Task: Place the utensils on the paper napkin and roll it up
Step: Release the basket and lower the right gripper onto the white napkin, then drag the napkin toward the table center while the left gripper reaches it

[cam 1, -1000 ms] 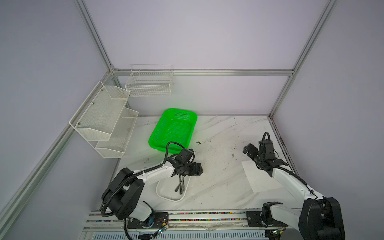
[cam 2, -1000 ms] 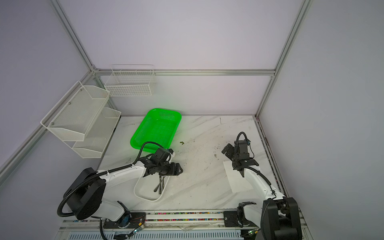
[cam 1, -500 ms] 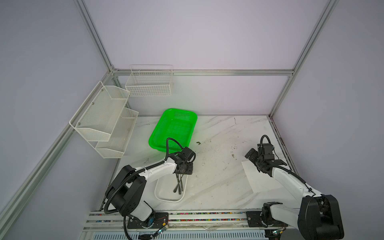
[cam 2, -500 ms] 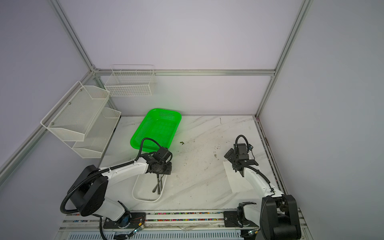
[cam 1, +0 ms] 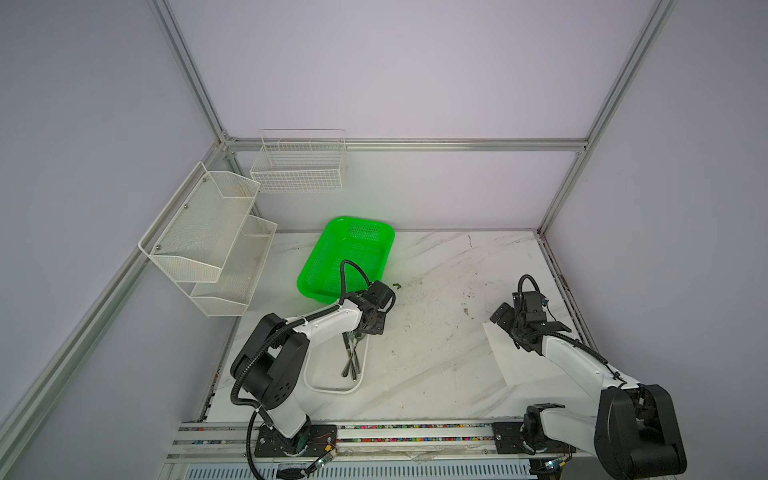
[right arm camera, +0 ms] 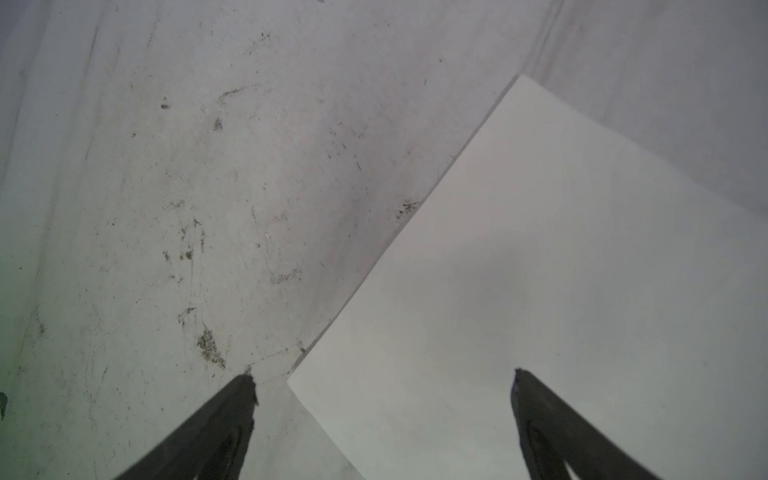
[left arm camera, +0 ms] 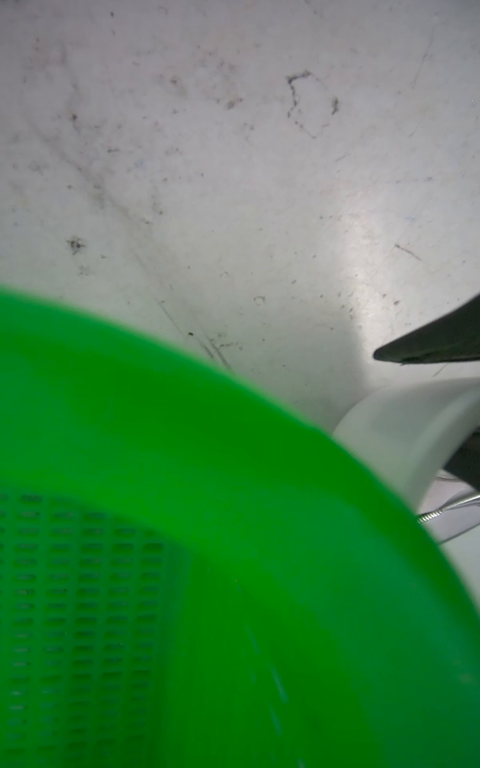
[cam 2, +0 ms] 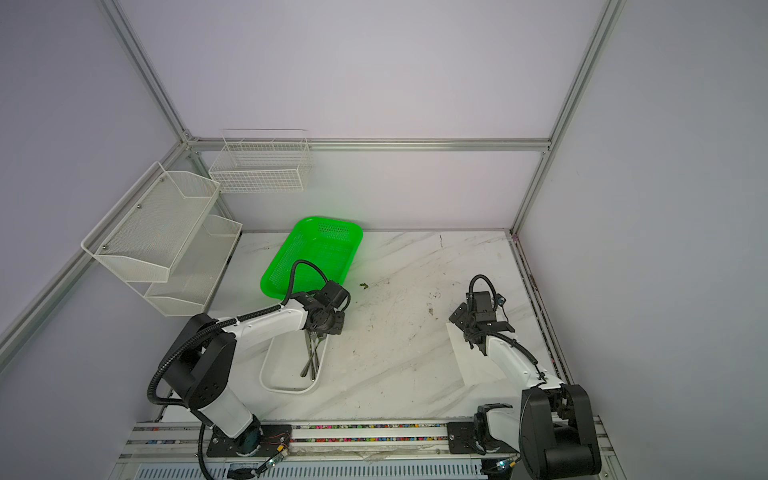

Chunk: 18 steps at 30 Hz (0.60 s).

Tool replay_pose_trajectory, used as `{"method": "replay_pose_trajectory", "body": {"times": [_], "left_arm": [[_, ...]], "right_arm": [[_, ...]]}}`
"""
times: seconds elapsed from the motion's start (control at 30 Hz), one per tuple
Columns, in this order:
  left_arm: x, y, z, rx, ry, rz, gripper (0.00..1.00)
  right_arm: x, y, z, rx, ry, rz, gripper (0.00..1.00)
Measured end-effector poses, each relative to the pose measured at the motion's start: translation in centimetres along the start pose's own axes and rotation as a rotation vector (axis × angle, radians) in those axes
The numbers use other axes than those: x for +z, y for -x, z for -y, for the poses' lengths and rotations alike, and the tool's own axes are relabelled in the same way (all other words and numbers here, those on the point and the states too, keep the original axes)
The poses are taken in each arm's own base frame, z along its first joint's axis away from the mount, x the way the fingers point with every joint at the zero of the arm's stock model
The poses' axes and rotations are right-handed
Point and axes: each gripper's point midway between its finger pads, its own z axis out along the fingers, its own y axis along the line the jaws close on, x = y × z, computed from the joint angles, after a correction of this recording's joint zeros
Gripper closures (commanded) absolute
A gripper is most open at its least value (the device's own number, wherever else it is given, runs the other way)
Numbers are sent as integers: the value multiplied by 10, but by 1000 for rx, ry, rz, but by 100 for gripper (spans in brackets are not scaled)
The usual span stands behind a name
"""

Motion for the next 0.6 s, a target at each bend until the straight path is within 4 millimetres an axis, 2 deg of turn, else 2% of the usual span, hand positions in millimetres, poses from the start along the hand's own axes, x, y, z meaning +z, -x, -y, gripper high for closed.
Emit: {"method": "replay_pose_trajectory", "body": {"times": [0.23, 0.33, 0.4, 0.5, 0.6], "left_arm": [[0, 7, -6, 7, 6, 9, 70], [-1, 9, -6, 6, 4, 13, 61], [-5, 10, -6, 1, -2, 19, 54], [-21, 17, -5, -22, -32, 55, 47], [-49, 29, -5, -59, -83, 128, 45]], "right_arm": [[18, -20, -3, -45, 9, -99, 4], [26, -29, -6, -68, 29, -144, 5], [27, -30, -16, -77, 79, -153, 7], [28, -33, -29, -82, 147, -169, 8], [29, -38, -48, -93, 223, -184, 8]]}}
